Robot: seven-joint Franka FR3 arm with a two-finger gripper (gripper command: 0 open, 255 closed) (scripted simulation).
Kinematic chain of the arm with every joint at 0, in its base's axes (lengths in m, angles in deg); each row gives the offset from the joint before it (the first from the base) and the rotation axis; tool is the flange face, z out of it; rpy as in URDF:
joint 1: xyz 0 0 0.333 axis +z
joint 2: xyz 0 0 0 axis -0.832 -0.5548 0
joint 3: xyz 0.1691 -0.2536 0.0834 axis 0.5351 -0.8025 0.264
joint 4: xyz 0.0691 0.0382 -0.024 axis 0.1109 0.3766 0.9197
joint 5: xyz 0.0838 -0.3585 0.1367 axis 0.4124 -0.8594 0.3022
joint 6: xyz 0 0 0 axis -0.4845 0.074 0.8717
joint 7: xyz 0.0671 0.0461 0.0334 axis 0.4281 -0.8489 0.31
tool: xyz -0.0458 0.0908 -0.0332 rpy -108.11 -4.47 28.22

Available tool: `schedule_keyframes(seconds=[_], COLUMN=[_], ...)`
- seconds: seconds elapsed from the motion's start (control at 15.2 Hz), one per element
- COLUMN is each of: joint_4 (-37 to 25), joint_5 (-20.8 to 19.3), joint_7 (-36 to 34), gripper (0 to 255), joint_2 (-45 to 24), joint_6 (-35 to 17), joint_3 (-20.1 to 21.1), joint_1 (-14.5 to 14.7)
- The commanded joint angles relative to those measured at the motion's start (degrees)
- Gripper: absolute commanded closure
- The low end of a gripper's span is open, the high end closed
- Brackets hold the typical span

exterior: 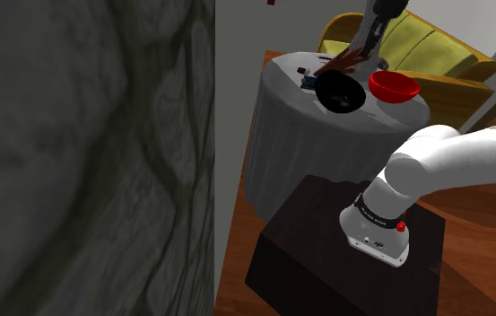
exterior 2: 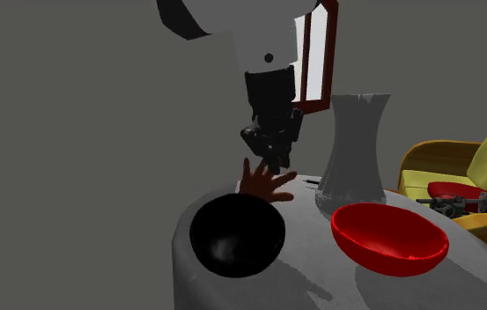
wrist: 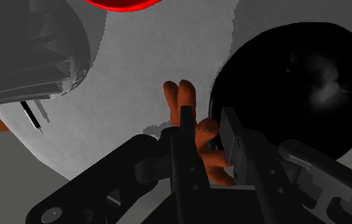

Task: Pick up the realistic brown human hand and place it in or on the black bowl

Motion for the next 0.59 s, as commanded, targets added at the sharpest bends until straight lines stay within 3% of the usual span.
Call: schedule_keyframes(seconds=[0.0,0.4,0.53], joint_4=[2.7,8.4,10.2], joint_5=[0.4,3.1,2.9], joint_7=[-1.1,-3.4,-3.6], gripper=[255,255,255], joint_2=[4.5,16.5,17.2], joint_6=[2.4,10.0,8.9], joint_3=[2.1,7.9,7.6], joint_1=[-0.5,-1.4,-1.5])
